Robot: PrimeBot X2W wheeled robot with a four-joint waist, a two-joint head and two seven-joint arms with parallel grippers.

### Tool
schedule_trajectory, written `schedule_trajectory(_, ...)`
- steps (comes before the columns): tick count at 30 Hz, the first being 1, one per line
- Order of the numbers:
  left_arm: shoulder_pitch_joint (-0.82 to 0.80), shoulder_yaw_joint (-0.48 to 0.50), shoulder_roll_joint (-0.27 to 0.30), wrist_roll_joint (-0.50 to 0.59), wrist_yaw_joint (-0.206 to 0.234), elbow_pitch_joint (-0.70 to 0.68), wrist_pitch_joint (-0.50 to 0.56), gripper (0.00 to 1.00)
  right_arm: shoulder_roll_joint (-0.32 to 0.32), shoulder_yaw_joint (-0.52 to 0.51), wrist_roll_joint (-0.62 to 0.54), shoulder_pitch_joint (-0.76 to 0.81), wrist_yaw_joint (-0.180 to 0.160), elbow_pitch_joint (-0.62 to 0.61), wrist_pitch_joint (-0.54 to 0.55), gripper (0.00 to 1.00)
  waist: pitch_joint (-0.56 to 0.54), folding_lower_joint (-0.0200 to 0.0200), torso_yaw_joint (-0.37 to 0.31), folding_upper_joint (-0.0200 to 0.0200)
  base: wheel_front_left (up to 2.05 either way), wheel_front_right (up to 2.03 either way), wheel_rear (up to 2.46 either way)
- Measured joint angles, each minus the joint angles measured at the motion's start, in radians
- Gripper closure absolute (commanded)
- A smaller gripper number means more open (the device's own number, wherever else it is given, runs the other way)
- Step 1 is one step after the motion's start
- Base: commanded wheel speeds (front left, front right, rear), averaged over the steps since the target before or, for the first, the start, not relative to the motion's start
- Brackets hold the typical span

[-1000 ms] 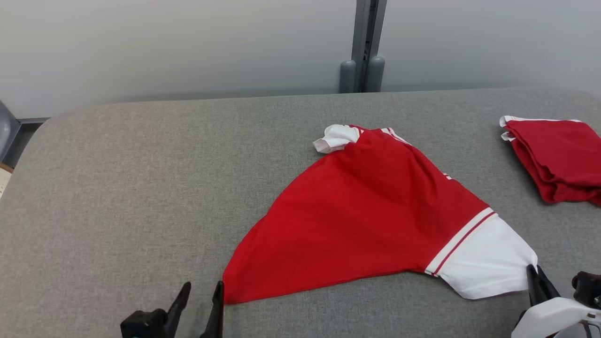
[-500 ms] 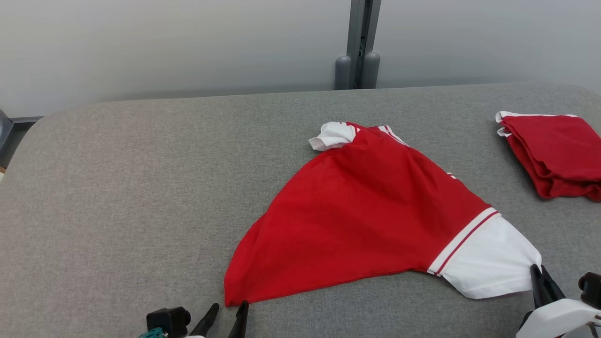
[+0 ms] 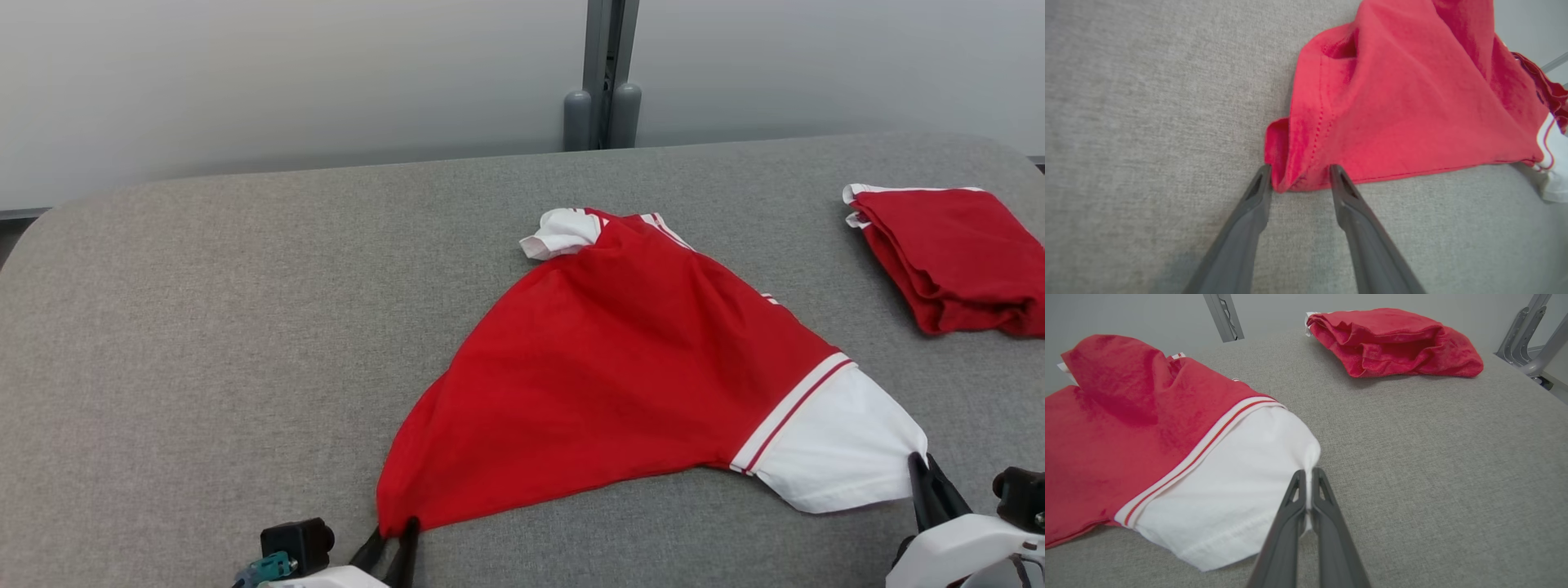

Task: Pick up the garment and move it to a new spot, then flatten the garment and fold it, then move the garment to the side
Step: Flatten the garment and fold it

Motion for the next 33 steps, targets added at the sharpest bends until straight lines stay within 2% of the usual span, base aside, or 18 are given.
schedule_trajectory(1, -0.004, -0.002, -0.001, -0.003, 0.000, 0.009, 0.000, 0.56, 0.000, 0.001, 0.000, 0.000, 0.000, 0.000, 0.000, 1.00, -0.001, 0.0001, 0.000, 0.0000, 0.00, 0.00, 0.00)
schedule_trajectory(2, -0.007, -0.002, -0.001, -0.008, -0.005, 0.016, -0.003, 0.58, 0.000, 0.003, 0.000, 0.000, 0.000, -0.001, 0.000, 1.00, -0.002, 0.0001, -0.001, 0.0000, 0.00, 0.00, 0.00)
schedule_trajectory(3, -0.010, -0.003, -0.002, -0.013, -0.006, 0.023, -0.006, 0.69, 0.000, 0.004, 0.001, 0.000, 0.000, -0.001, 0.000, 1.00, -0.003, 0.0000, -0.001, 0.0000, 0.00, 0.00, 0.00)
schedule_trajectory(4, -0.013, -0.002, -0.002, -0.018, -0.007, 0.030, -0.015, 0.90, 0.000, 0.006, 0.002, 0.000, 0.000, -0.001, 0.000, 1.00, -0.005, 0.0000, -0.001, 0.0000, 0.00, 0.00, 0.00)
schedule_trajectory(5, -0.015, -0.003, -0.003, -0.024, -0.008, 0.037, -0.018, 1.00, 0.000, 0.008, 0.003, 0.000, 0.000, -0.001, 0.000, 1.00, -0.006, 0.0000, -0.001, 0.0000, 0.00, 0.00, 0.00)
schedule_trajectory(12, -0.015, -0.002, -0.006, -0.055, -0.033, 0.029, -0.067, 1.00, 0.000, 0.020, 0.012, 0.001, 0.000, -0.017, -0.010, 1.00, -0.022, 0.0000, 0.002, 0.0000, 0.00, 0.00, 0.00)
schedule_trajectory(19, 0.002, 0.025, 0.007, -0.073, -0.044, -0.088, -0.118, 1.00, 0.000, 0.055, 0.101, 0.005, 0.000, -0.094, -0.028, 1.00, -0.053, 0.0000, 0.008, 0.0000, 0.00, 0.00, 0.00)
schedule_trajectory(25, 0.030, 0.040, 0.023, -0.089, -0.042, -0.271, -0.117, 1.00, 0.000, 0.092, 0.223, 0.005, 0.000, -0.246, -0.037, 1.00, -0.085, 0.0000, 0.007, 0.0000, 0.00, 0.00, 0.00)
schedule_trajectory(33, 0.047, 0.086, 0.053, -0.128, -0.013, -0.577, -0.083, 1.00, -0.030, 0.095, 0.352, 0.001, 0.000, -0.517, -0.027, 1.00, -0.098, 0.0000, -0.012, 0.0000, 0.00, 0.00, 0.00)
